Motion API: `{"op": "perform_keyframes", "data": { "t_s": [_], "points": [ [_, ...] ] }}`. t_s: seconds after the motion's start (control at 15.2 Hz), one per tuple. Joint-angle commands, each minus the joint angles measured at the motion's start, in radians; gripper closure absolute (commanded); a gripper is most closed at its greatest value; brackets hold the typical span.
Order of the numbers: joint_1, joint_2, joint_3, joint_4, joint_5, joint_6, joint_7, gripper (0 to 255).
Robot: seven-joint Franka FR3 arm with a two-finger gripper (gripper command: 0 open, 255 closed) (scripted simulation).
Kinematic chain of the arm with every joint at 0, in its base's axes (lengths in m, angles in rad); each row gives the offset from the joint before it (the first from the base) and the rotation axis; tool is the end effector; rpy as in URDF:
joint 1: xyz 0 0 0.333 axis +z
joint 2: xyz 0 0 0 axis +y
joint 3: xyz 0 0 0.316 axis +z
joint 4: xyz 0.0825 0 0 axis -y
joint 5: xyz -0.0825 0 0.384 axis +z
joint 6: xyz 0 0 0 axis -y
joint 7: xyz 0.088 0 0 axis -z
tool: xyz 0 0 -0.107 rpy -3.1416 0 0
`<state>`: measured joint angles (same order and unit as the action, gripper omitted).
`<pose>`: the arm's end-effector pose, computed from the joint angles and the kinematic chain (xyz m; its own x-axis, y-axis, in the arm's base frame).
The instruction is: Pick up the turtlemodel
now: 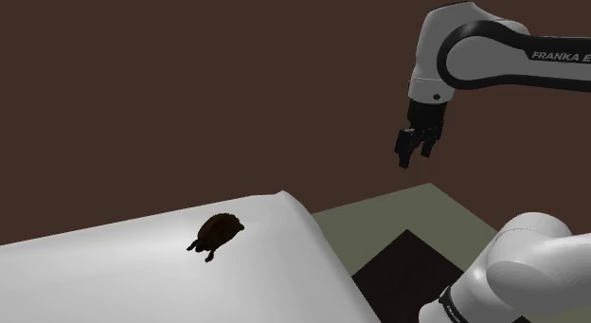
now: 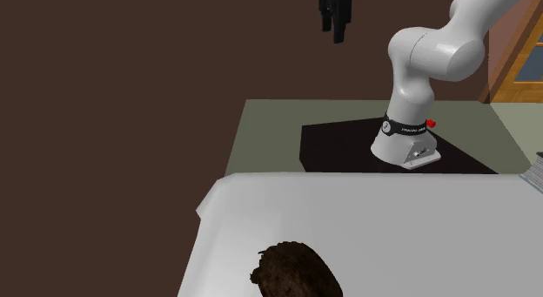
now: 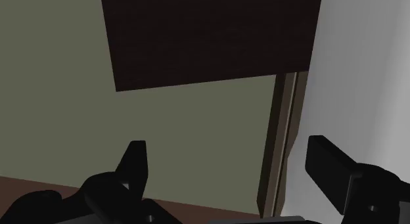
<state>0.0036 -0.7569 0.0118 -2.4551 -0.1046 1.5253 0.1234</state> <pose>0.3028 -0.0063 0.5325 0.9807 -0.1165 -0.1567 -0.0961 -0.9866 0.1319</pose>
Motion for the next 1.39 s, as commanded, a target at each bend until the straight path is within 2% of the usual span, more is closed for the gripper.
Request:
{"op": "perform_keyframes", "data": {
  "t_s": [0.0, 0.66, 0.99, 1.32],
  "points": [
    [0.000, 0.000, 0.000, 0.000, 0.000, 0.000, 0.000, 0],
    [0.053, 0.032, 0.194, -0.093, 0.254, 0.133, 0.362, 0],
    [0.074, 0.112, 0.297, -0.089, 0.368, 0.236, 0.533, 0],
    [0.082, 0.231, 0.401, -0.049, 0.454, 0.357, 0.699, 0]
  ]
}}
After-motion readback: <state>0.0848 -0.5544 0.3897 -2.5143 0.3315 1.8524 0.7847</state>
